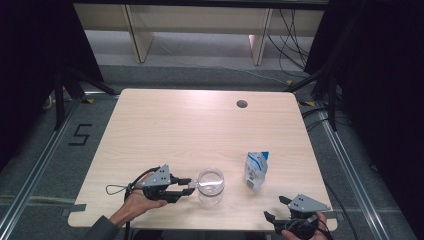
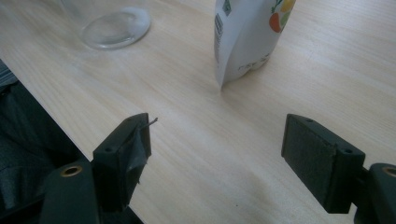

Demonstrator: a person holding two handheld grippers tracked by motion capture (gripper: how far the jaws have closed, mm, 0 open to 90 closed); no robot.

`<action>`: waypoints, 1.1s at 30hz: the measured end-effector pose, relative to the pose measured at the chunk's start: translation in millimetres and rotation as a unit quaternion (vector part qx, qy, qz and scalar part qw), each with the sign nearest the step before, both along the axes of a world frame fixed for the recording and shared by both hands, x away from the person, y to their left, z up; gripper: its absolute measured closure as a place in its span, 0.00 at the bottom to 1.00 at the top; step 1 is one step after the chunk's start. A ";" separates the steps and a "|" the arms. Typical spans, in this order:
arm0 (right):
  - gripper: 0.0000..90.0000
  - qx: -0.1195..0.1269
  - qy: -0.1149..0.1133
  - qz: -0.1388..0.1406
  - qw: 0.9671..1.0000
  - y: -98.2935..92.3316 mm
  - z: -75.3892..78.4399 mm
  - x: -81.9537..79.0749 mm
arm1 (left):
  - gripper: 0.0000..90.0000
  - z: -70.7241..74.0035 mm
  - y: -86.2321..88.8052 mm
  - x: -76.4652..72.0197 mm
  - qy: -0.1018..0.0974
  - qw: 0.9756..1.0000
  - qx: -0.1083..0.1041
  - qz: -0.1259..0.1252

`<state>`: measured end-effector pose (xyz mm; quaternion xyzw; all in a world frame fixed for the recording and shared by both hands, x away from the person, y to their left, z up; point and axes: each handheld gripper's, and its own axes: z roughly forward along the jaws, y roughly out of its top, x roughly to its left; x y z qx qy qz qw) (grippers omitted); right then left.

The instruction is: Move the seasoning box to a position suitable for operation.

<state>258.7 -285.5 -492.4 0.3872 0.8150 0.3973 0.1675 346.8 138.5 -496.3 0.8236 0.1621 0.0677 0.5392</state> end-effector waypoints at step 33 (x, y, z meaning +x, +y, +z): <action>0.44 0.048 -0.026 0.075 0.996 24.0 9.0 -3.4 | 0.80 33.6 17.3 -36.3 0.022 0.988 -0.064 0.137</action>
